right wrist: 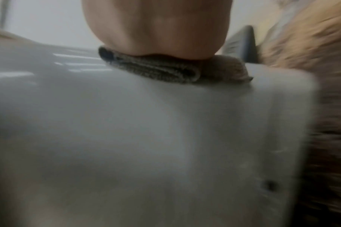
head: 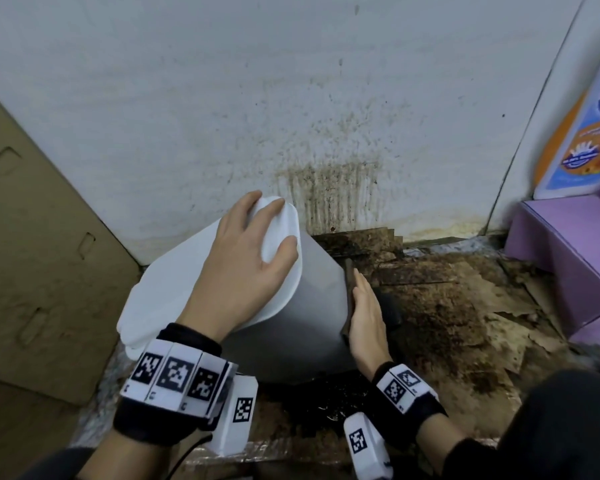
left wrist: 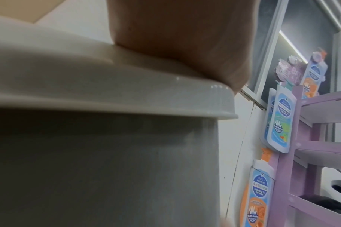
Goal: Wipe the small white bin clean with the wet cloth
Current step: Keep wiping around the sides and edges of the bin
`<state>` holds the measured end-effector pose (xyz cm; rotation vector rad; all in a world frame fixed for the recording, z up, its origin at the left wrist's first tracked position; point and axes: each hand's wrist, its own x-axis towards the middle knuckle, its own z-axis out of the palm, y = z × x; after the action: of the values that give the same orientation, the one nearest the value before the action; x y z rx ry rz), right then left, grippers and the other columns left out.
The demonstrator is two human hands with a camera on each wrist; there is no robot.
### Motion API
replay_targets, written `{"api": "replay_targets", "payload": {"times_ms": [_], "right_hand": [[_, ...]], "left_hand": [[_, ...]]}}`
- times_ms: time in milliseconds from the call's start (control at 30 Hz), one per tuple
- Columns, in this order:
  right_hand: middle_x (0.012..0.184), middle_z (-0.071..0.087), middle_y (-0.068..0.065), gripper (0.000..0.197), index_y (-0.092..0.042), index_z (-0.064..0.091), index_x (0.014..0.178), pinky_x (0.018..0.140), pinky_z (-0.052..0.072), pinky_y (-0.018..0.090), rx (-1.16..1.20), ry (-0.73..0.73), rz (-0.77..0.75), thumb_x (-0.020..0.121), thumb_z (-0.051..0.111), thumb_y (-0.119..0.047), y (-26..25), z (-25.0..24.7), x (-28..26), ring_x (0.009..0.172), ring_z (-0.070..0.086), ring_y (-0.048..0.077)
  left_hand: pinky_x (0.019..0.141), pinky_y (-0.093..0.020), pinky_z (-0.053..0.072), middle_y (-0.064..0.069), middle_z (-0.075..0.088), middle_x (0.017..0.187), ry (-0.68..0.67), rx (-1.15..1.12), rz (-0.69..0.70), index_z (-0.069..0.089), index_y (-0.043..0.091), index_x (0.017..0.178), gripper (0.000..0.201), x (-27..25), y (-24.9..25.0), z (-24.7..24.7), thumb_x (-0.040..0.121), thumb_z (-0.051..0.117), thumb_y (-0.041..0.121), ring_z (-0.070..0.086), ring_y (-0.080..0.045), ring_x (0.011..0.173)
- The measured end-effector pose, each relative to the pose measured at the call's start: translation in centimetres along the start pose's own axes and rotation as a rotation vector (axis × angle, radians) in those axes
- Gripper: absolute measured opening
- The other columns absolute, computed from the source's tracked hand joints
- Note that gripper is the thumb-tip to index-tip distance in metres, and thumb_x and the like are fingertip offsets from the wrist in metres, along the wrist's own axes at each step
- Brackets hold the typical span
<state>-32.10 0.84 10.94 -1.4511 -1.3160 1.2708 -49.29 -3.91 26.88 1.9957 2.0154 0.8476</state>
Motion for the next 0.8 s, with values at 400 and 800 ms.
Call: {"api": "replay_targets", "payload": {"times_ms": [400,800], "right_hand": [[0.17,0.02,-0.026,0.054,-0.04,0.022,0.164,0.131,0.013,0.036,0.051,-0.185,-0.392,0.112,0.013,-0.047,-7.1,3.0,-1.7,0.155,0.012,-0.011],[0.171,0.025,-0.012,0.054,-0.031,0.026,0.165,0.131,0.014,0.043,-0.068,-0.107,-0.043,0.111,0.022,-0.037,0.5,0.1,1.5,0.159,0.019,0.009]], "left_hand": [[0.117,-0.024,0.019,0.011,0.026,0.164,0.013,-0.01,-0.005,0.042,0.035,0.153,0.068,-0.3,-0.8,-0.1,0.091,0.035,0.06,0.022,-0.009,0.152],[0.115,-0.025,0.022,0.014,0.026,0.163,0.036,-0.035,-0.011,0.042,0.037,0.152,0.058,-0.8,-1.8,-0.8,0.096,0.041,0.051,0.023,-0.008,0.151]]}}
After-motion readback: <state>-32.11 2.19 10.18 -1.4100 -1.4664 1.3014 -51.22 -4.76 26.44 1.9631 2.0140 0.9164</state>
